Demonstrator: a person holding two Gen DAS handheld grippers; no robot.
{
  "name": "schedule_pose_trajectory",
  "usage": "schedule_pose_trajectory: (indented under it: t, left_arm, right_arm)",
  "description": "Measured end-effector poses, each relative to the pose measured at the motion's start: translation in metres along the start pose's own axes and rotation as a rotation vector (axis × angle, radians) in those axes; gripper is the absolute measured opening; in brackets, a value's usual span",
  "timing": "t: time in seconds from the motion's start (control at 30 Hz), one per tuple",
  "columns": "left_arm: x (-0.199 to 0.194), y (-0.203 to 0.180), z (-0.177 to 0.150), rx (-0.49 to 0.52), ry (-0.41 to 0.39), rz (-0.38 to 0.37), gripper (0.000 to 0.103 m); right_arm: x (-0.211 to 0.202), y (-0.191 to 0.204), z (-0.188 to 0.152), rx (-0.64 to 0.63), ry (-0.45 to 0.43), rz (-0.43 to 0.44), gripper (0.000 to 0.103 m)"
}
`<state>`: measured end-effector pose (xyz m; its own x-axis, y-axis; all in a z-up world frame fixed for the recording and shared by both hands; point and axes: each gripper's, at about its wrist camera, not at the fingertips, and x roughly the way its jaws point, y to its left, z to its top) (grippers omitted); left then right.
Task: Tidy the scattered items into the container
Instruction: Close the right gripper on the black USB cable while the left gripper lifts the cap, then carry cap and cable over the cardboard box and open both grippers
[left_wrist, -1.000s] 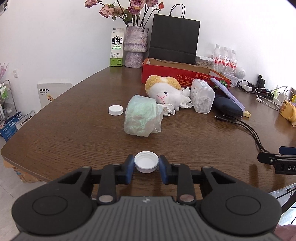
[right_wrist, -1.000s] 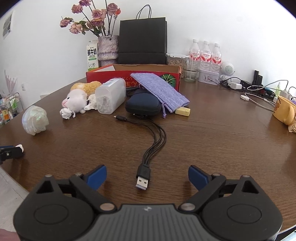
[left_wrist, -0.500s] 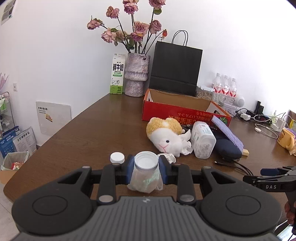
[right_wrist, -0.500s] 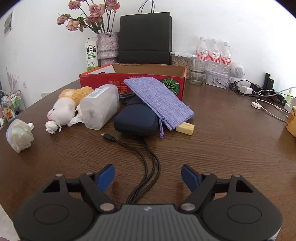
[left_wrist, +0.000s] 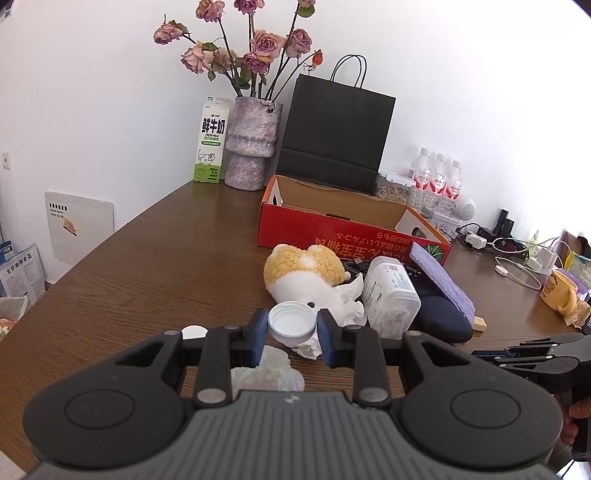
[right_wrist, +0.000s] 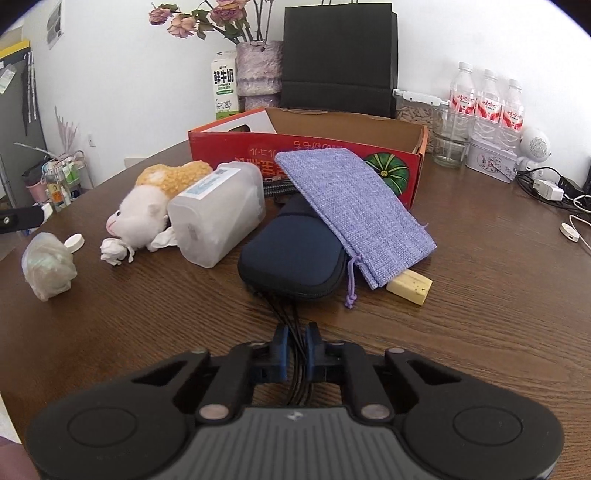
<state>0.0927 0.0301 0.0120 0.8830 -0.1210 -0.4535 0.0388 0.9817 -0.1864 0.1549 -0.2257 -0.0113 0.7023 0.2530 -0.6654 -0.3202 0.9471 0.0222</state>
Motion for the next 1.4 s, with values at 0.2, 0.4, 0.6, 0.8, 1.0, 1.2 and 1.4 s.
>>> schedule_pose_trajectory:
  t: [0.2, 0.4, 0.6, 0.8, 1.0, 1.2, 1.4]
  left_arm:
    - [-0.007, 0.001, -0.003, 0.000, -0.002, -0.002, 0.029]
    - [-0.019, 0.001, -0.005, -0.001, -0.023, -0.005, 0.029]
    - [-0.032, -0.001, -0.003, 0.002, -0.051, -0.018, 0.029]
    - [-0.038, -0.010, 0.020, 0.042, -0.105, -0.058, 0.029]
    - [-0.020, -0.018, 0.065, 0.047, -0.135, -0.115, 0.030]
    - [0.015, -0.033, 0.129, 0.069, -0.184, -0.141, 0.030]
    - [0.087, -0.057, 0.193, 0.093, -0.156, -0.173, 0.030]
  right_arm:
    - [-0.011, 0.012, -0.009, -0.001, -0.022, 0.021, 0.003]
    - [-0.033, 0.021, -0.010, 0.013, -0.079, 0.055, 0.001]
    - [-0.061, 0.031, -0.002, -0.008, -0.163, 0.058, 0.001]
    - [-0.084, 0.028, 0.028, -0.031, -0.269, 0.034, 0.001]
    - [-0.095, 0.016, 0.082, -0.036, -0.396, 0.021, 0.001]
    - [-0.083, -0.005, 0.157, -0.014, -0.498, 0.002, 0.001]
    - [-0.035, -0.035, 0.233, 0.051, -0.518, 0.005, 0.001]
